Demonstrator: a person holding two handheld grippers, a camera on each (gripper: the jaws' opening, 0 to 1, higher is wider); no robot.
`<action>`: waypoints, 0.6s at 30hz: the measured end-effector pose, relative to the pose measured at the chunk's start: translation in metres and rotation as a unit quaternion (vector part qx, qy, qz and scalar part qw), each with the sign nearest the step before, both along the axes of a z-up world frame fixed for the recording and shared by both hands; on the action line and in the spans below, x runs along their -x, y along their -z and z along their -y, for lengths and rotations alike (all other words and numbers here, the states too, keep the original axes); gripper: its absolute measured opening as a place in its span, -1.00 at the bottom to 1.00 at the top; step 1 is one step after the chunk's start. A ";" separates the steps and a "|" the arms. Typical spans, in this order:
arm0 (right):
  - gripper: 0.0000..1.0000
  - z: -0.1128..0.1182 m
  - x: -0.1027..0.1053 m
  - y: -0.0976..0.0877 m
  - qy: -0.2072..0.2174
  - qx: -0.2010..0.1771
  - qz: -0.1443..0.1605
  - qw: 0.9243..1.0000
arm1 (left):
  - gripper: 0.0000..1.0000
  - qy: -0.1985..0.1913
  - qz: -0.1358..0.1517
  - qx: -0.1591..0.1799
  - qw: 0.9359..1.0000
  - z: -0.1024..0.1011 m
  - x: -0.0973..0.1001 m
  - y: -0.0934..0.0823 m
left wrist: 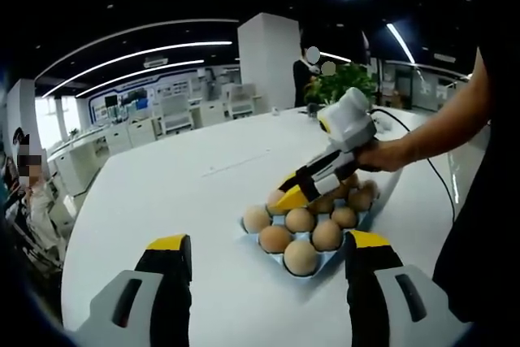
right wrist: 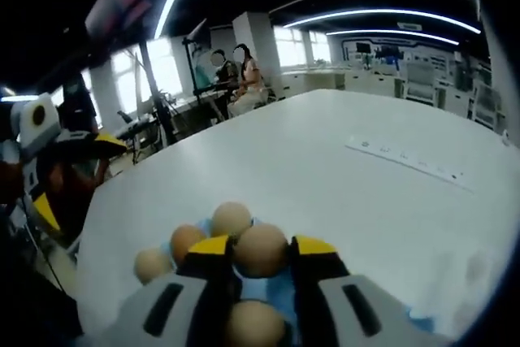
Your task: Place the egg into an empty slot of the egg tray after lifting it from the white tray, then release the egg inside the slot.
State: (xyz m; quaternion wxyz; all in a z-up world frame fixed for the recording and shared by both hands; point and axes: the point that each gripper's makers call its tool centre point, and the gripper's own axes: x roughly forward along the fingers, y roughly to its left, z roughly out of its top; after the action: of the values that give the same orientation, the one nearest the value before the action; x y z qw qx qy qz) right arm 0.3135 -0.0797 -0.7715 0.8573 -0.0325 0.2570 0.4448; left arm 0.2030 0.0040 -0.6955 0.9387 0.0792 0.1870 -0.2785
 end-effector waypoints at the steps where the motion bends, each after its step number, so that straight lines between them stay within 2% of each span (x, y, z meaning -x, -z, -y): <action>1: -0.38 0.001 0.001 0.000 0.000 -0.002 0.000 1.000 | 0.57 0.000 0.000 0.000 1.000 0.000 0.000 0.000; 4: -0.38 0.003 0.002 -0.001 0.001 -0.006 -0.002 1.000 | 0.57 0.001 0.000 -0.001 1.000 0.000 0.000 0.000; 8: -0.38 0.007 0.004 -0.008 0.004 -0.015 0.010 1.000 | 0.57 0.003 0.000 -0.003 1.000 0.001 0.000 0.001; 13: -0.39 0.020 0.000 -0.021 0.023 -0.029 0.021 0.999 | 0.57 0.004 0.000 -0.001 1.000 0.002 -0.001 0.000; 18: -0.39 0.038 -0.003 -0.020 0.039 -0.028 0.021 0.999 | 0.56 0.005 -0.001 0.000 1.000 0.004 -0.001 0.000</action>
State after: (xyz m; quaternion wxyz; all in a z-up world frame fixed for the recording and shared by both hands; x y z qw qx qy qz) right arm 0.3162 -0.1172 -0.7514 0.8798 -0.0078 0.2273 0.4174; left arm 0.2040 0.0002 -0.6958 0.9369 0.0803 0.1879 -0.2836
